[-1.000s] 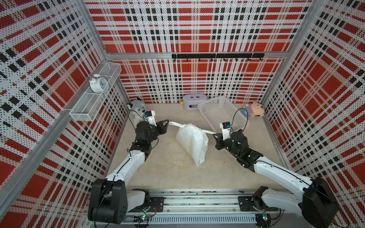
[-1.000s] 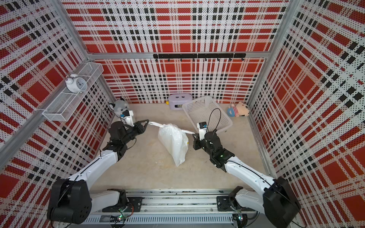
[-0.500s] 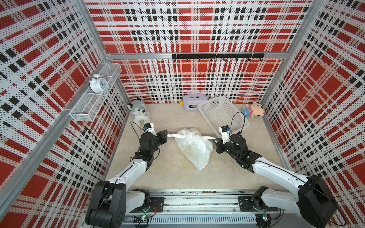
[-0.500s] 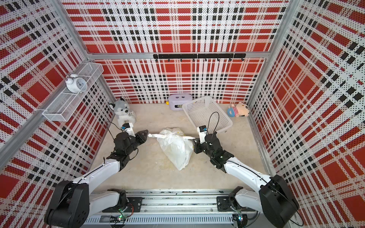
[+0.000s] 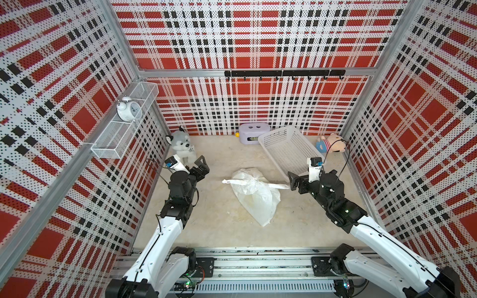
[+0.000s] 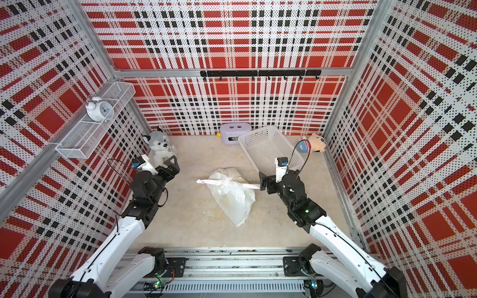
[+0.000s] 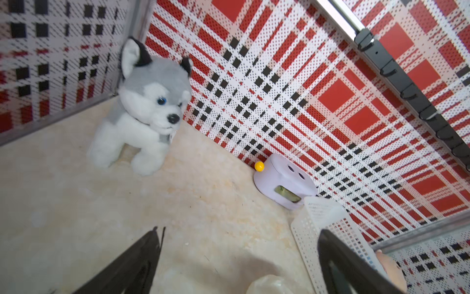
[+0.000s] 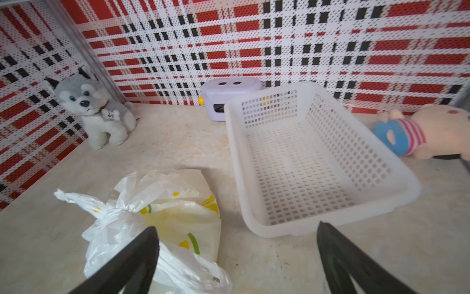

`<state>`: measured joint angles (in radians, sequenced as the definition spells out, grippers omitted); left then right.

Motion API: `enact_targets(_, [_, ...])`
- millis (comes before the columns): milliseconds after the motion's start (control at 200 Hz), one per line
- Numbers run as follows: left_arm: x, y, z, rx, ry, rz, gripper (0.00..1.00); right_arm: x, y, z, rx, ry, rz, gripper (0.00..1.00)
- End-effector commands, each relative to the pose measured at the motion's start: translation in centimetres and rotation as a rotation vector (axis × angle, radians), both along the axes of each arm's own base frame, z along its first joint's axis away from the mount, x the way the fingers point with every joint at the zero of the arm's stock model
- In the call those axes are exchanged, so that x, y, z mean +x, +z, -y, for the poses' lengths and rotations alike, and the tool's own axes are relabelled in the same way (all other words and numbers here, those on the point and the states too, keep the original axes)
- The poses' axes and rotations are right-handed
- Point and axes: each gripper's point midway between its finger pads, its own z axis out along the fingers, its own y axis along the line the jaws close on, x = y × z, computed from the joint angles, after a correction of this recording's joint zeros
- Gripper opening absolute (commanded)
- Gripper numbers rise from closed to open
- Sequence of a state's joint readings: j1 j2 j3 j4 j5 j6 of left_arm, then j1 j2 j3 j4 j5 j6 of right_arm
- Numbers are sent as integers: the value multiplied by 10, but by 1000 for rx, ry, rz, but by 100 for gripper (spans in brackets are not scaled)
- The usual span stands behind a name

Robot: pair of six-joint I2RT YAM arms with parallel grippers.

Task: Place the banana into a plastic bag & tie a knot
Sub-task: Tie the plastic bag at the center of the board, then reset both arms

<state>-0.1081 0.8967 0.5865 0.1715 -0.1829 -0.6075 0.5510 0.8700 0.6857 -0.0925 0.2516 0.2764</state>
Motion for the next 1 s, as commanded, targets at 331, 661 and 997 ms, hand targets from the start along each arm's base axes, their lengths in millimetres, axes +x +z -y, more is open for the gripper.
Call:
enact_targets(331, [-14, -52, -69, 306, 283, -30, 98, 12, -20, 107, -111, -362, 252, 100])
enact_targets(661, [-20, -88, -46, 515, 89, 82, 98, 21, -66, 163, -99, -514, 248, 100])
enact_targets(997, [10, -93, -55, 488, 145, 85, 98, 39, -100, 179, -83, -560, 242, 100])
